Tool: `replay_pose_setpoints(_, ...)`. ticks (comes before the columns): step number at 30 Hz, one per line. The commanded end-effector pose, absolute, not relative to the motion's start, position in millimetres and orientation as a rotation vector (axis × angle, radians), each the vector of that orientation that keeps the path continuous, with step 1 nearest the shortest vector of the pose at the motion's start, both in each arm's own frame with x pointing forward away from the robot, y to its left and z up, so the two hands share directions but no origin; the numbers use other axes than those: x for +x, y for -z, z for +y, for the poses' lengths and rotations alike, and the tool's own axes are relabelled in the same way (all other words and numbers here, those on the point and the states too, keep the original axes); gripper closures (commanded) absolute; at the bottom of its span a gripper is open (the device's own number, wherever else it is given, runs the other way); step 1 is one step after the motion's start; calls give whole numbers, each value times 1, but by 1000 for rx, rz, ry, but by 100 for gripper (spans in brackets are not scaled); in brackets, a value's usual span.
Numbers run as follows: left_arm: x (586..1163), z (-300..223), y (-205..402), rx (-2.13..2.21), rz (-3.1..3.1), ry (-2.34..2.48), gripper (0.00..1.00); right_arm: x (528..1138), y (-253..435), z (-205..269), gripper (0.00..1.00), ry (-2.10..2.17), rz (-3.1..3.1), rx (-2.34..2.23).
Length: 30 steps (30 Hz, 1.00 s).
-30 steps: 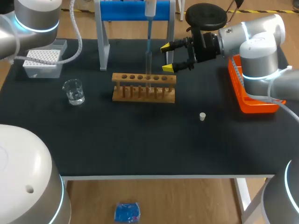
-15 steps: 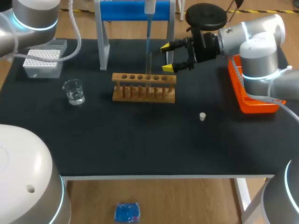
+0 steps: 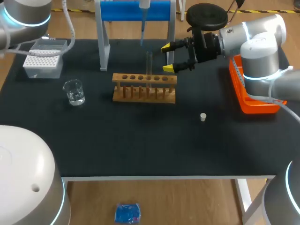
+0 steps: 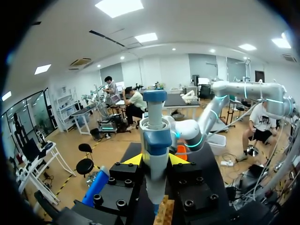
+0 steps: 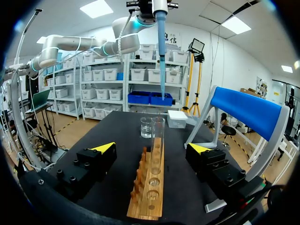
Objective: Invert the test tube, pick up the pipette, mount the tip to pipette, aspirate from beaker and dispense into the tube, eject the tip, return the pipette, and cap with the stopper.
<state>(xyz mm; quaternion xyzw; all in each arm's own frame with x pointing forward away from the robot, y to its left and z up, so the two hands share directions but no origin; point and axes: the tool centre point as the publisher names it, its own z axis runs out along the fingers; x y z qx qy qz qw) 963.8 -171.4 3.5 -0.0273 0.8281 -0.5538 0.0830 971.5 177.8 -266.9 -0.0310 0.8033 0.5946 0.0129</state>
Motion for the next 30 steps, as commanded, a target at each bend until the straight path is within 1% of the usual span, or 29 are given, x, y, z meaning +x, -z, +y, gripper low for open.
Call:
replay_pose_setpoints(1, 938, -144, -2, -134, 2470, 1627, 100, 972, 268, 178, 0, -1854, 2503, -98)
replay_pose_setpoints(7, 911, -123, 8, -158, 2476, 1595, 100, 972, 268, 178, 0, -1854, 2503, -98)
replay_pose_setpoints(15, 871, -115, 29, -191, 2466, 1610, 100, 972, 268, 178, 0, -1854, 2503, -98)
replay_pose_setpoints(23, 841, -123, 54, -213, 2432, 1652, 100, 972, 268, 178, 0, -1854, 2503, -98)
replay_pose_setpoints(30, 830, -144, 72, -177, 2428, 1691, 100, 972, 268, 178, 0, -1854, 2503, -98)
